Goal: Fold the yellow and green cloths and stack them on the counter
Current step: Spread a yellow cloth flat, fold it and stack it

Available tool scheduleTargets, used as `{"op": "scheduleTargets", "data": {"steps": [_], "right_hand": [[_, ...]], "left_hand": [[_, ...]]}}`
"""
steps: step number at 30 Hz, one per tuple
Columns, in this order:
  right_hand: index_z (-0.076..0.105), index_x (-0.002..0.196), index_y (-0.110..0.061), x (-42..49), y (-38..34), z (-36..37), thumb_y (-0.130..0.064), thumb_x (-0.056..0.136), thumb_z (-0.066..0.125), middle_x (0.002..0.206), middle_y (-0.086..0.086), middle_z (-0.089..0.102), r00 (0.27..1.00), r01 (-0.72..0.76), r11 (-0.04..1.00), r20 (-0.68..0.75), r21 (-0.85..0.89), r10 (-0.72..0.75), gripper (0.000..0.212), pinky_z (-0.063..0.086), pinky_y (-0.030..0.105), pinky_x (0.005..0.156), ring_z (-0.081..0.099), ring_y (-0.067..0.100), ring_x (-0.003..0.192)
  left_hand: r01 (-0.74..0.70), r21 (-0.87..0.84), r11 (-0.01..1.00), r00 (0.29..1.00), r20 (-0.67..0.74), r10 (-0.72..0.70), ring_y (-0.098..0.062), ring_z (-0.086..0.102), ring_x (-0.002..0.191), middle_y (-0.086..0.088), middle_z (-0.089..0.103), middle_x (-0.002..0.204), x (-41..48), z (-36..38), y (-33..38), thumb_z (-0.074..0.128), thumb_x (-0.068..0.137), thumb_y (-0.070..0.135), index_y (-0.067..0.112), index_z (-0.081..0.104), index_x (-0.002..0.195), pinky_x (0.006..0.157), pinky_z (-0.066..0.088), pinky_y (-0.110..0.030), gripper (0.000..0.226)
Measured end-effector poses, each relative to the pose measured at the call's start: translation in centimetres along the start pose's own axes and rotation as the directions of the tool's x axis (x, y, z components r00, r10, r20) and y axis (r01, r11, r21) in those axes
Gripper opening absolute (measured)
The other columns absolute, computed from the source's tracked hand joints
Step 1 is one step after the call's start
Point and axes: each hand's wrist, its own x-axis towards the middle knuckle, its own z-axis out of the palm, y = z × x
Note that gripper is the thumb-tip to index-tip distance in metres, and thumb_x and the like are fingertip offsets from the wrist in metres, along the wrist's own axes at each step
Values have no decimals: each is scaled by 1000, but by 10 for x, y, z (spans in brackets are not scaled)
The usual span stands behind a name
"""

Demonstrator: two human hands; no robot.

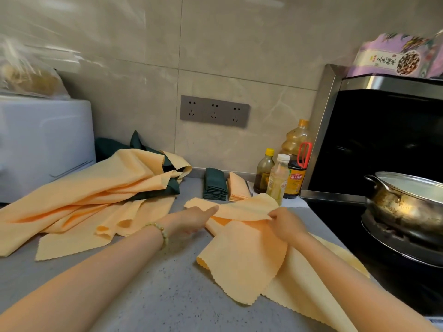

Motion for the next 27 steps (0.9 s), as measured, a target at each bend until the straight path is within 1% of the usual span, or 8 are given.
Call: {"op": "scheduleTargets", "data": {"steps": [5,8,10,13,15,19,23,27], "right_hand": [[46,56,-16,-14,-73,-42,-16,95,44,57,-1,39,978,207,968,6,145,-210,39,26,24,49,37,12,53],[62,77,-15,-38,-109,-53,-35,98,46,68,-1,52,835,364,841,260,400,-485,33,39,18,57,48,10,62],[67,94,-21,-47,-116,-49,-44,98,40,88,0,67,733,324,763,361,559,-576,36,49,19,73,62,11,80],[69,107,-16,-35,-98,-35,-39,99,39,101,3,71,858,339,783,170,521,-484,39,51,25,84,65,16,94],[58,126,-22,-20,-68,-20,-41,99,38,128,0,60,914,329,905,151,271,-378,39,42,32,101,54,16,118],[16,150,-29,-6,-4,17,-53,99,24,159,-1,8,866,199,977,481,-77,-139,58,9,39,118,9,19,146],[4,150,-36,-11,28,35,-56,98,22,159,-7,-5,889,175,975,449,-141,-94,59,3,42,119,-4,21,147],[14,147,-44,-2,21,30,-62,93,31,159,-3,8,939,175,968,328,-181,-108,59,1,47,117,3,22,147]], "left_hand": [[5,-541,841,999,33,15,-30,51,121,-13,51,136,-14,-30,2,29,89,71,10,39,139,97,42,-39,80],[-2,-658,753,992,94,85,-29,60,108,-13,62,120,-24,-48,0,51,91,54,10,54,120,94,48,-39,53],[-36,-643,765,998,20,63,-20,62,85,-10,63,98,-29,-58,-3,56,94,21,8,61,109,71,57,-30,21],[-10,-598,802,992,-106,-66,-17,58,77,-11,57,93,-28,-76,-13,52,92,-1,3,51,114,50,54,-23,23],[43,-462,886,983,-137,-119,-17,58,75,-10,56,91,-31,-90,-21,54,91,1,4,48,111,54,53,-22,21],[239,119,964,954,-215,-210,-16,57,75,-9,58,97,-34,-113,-43,55,92,8,5,45,119,66,51,-23,29],[457,695,555,826,-563,25,-23,53,115,-7,53,127,-20,-105,-58,45,95,15,9,40,135,93,46,-32,41],[74,787,613,840,-380,387,-27,40,129,-7,42,143,11,-64,-39,47,96,35,21,24,148,104,38,-37,58]]}}
